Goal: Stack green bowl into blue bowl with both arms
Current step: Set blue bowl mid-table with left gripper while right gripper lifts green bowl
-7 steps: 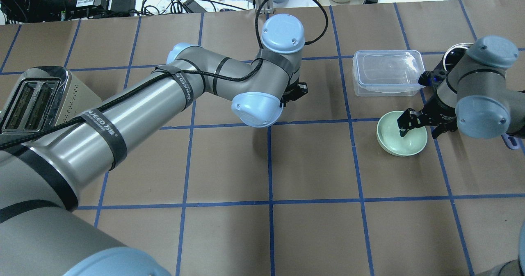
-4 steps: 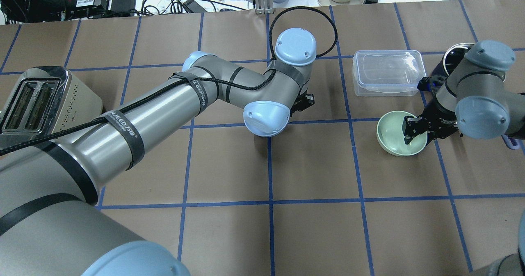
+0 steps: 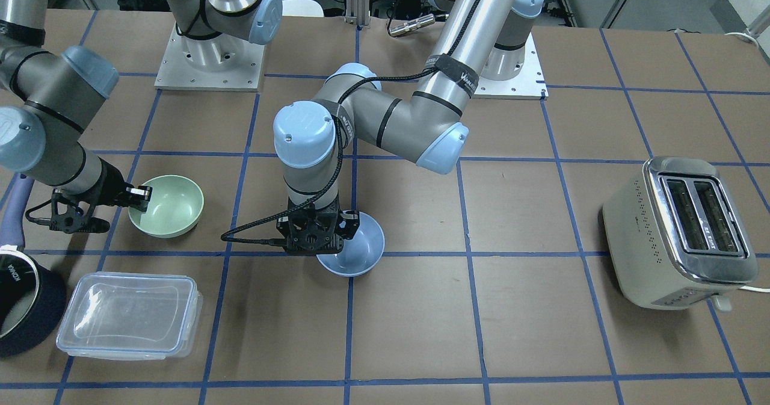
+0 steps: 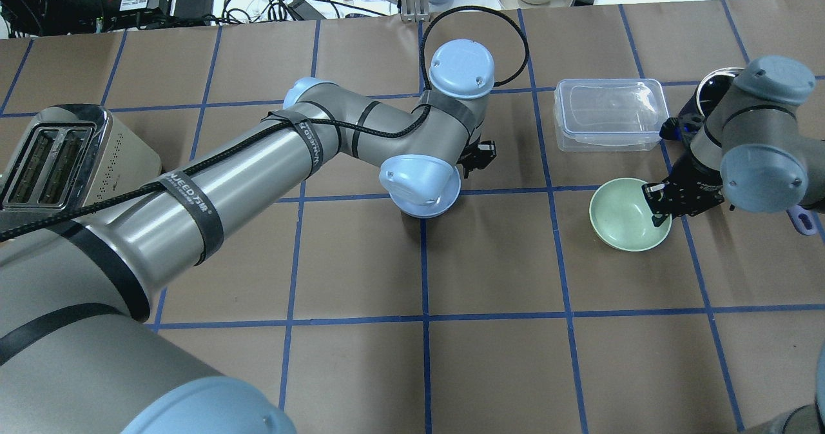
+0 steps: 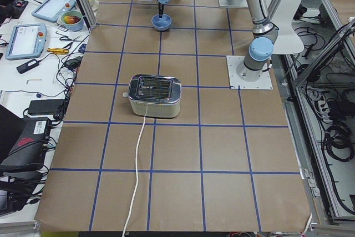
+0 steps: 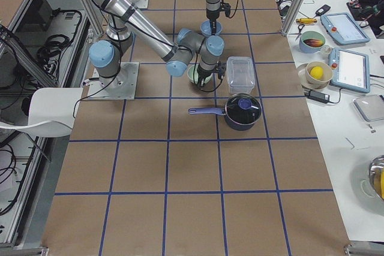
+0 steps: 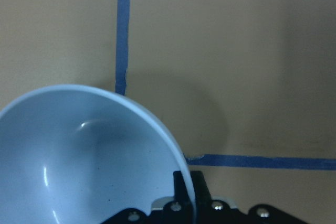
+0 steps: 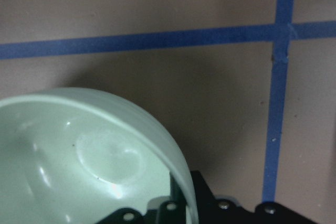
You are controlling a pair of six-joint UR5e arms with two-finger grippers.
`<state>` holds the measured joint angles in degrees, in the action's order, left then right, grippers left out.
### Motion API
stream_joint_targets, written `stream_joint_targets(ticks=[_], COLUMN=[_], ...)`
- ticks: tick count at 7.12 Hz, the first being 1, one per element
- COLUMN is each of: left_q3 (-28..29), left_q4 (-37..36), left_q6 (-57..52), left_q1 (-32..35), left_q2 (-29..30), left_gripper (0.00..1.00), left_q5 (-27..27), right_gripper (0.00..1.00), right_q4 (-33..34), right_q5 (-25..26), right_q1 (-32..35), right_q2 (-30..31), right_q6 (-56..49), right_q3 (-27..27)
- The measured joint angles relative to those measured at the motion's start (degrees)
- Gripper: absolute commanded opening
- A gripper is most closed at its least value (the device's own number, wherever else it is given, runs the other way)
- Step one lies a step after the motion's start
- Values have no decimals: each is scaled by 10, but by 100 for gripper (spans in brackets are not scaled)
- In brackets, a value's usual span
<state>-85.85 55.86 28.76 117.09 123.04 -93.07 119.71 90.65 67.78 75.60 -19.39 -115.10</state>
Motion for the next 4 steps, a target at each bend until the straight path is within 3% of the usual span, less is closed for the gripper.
stream_joint_targets(ticks=[2, 4], left_q3=[-1, 2], left_q4=[25, 124], left_q6=[-80, -199], left_q1=[-54, -136], left_q2=[-45, -120], left_gripper=[100, 100], left_q5=[6, 16], right_gripper=[0, 0], right_q4=[-67, -163], right_q5=[-5, -41], right_q1=[6, 25], right_q2=[24, 29], right_q6=[-19, -21], right_q3=[49, 128])
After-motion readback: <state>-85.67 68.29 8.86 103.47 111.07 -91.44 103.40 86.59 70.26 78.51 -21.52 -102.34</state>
